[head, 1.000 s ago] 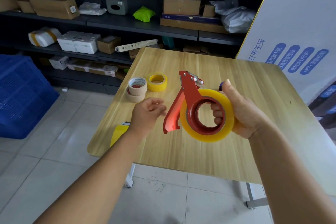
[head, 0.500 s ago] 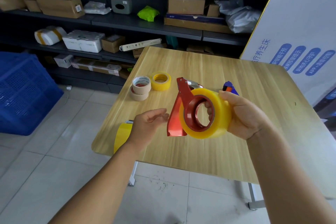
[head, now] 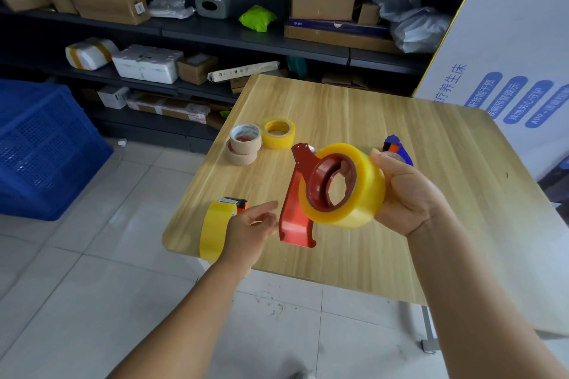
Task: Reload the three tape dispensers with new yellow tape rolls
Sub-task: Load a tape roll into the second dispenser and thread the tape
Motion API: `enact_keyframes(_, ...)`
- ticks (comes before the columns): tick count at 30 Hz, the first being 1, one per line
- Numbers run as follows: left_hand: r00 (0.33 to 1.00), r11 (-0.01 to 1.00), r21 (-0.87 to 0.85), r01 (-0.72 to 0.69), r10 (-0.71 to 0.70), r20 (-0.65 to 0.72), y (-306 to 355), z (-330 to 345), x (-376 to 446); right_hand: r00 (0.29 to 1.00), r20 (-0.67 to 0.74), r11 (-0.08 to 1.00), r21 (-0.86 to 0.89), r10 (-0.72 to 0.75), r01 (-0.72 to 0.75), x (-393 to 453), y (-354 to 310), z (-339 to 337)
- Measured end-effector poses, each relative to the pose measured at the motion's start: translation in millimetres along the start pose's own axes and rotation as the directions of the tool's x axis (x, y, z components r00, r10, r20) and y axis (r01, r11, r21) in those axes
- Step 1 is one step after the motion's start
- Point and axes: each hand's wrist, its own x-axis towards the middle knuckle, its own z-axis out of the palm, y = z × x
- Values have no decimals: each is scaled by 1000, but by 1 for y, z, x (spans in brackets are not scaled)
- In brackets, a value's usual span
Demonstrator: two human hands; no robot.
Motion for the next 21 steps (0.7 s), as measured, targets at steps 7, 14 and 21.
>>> enact_keyframes(7, 996, 999, -42, 19, -23, -90, -1, 3, -23, 992, -111, 997, 54, 59, -53, 1, 7, 12)
enact_keyframes(14, 992, 971, -213, 112, -97, 78, -17, 10, -52, 991, 9, 990, -28, 135, -135, 3, 31, 23)
enact_keyframes(21, 979, 948, -269, 170, -132, 154, -47, 10, -73, 973, -13, 970, -68, 232, -233, 15, 60, 28)
